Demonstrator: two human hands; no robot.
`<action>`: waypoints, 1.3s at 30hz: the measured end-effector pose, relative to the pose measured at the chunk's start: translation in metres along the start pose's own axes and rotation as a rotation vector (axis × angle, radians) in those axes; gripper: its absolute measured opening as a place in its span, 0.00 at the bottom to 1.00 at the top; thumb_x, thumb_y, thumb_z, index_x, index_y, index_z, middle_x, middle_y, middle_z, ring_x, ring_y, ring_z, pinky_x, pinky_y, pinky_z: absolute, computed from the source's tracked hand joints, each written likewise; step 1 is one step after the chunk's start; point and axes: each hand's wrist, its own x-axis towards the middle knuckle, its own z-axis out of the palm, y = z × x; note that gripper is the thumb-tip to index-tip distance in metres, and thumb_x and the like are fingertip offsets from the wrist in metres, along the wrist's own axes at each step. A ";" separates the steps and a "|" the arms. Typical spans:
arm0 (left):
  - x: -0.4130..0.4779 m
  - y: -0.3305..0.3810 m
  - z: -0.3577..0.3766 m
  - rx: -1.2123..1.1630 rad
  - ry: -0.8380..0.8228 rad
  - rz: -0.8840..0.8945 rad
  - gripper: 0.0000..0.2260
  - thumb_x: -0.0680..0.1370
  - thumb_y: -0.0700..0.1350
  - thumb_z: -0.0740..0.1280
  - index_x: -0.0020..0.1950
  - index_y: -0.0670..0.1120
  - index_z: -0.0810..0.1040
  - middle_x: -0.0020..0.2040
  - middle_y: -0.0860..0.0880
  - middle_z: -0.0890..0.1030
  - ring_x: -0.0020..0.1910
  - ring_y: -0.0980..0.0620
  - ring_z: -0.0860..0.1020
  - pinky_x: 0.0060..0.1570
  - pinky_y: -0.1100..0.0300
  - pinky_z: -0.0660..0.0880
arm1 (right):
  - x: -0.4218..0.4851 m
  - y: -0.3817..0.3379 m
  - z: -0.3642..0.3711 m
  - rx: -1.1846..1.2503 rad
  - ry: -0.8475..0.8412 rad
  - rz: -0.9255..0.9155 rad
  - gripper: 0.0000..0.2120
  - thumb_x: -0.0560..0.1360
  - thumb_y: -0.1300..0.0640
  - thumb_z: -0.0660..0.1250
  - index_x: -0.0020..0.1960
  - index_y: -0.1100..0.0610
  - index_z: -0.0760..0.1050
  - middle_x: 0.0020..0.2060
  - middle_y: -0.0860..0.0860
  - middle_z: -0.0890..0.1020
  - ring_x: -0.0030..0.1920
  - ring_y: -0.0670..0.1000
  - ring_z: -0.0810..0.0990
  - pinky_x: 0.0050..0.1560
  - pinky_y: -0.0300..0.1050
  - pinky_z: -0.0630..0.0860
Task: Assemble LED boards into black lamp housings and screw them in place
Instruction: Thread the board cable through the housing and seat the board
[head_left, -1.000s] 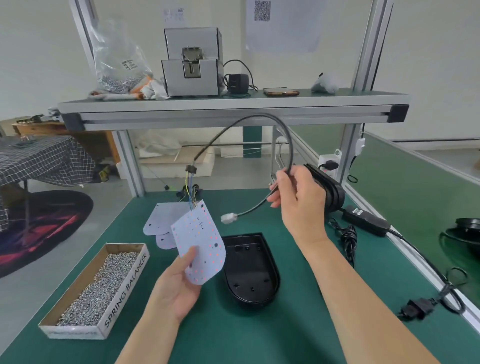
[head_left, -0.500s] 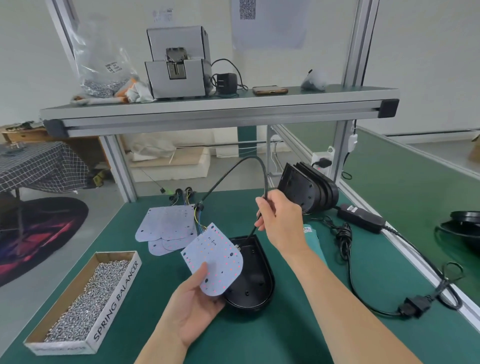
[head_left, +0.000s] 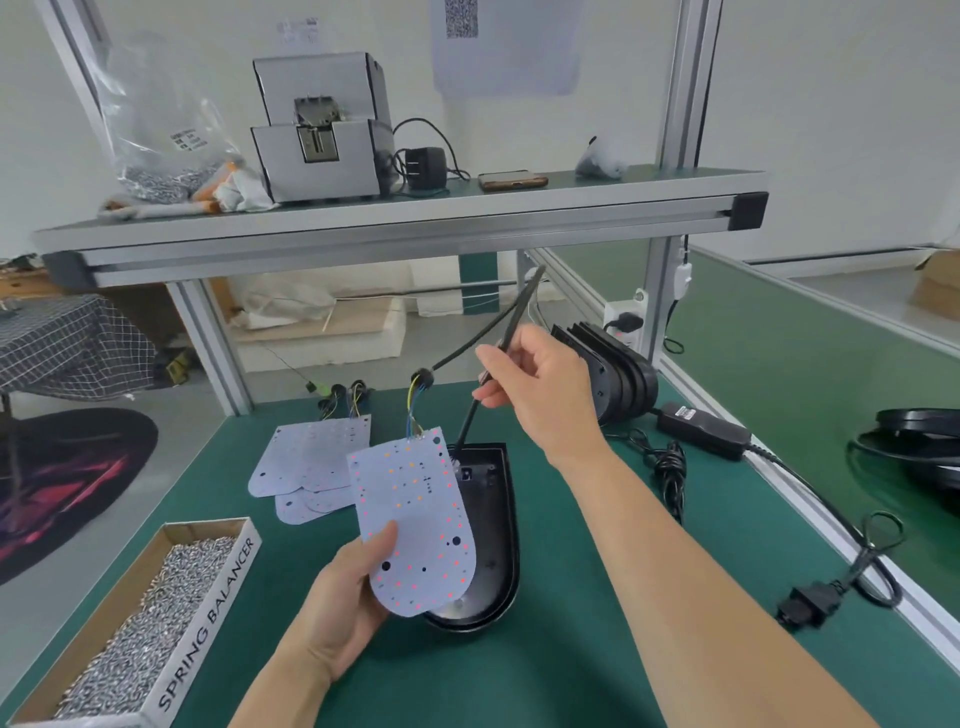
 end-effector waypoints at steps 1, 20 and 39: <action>0.000 0.003 0.001 0.007 -0.012 0.004 0.17 0.75 0.51 0.65 0.59 0.47 0.85 0.63 0.41 0.82 0.60 0.43 0.82 0.48 0.53 0.82 | 0.000 -0.003 -0.001 -0.013 -0.020 -0.030 0.12 0.78 0.58 0.72 0.40 0.62 0.73 0.35 0.61 0.82 0.34 0.53 0.86 0.33 0.39 0.79; -0.005 0.037 0.006 -0.341 0.025 0.103 0.22 0.75 0.48 0.66 0.68 0.45 0.78 0.64 0.43 0.81 0.58 0.44 0.83 0.46 0.46 0.83 | -0.037 0.035 0.004 0.285 -0.437 0.493 0.34 0.80 0.30 0.46 0.61 0.48 0.83 0.60 0.52 0.84 0.63 0.52 0.81 0.71 0.57 0.72; -0.014 0.054 -0.031 -0.423 0.113 0.190 0.23 0.77 0.45 0.64 0.72 0.41 0.73 0.66 0.43 0.80 0.62 0.45 0.81 0.55 0.48 0.81 | -0.024 0.050 -0.054 -1.702 -0.474 0.349 0.12 0.76 0.62 0.61 0.57 0.57 0.78 0.59 0.54 0.78 0.62 0.57 0.71 0.59 0.49 0.69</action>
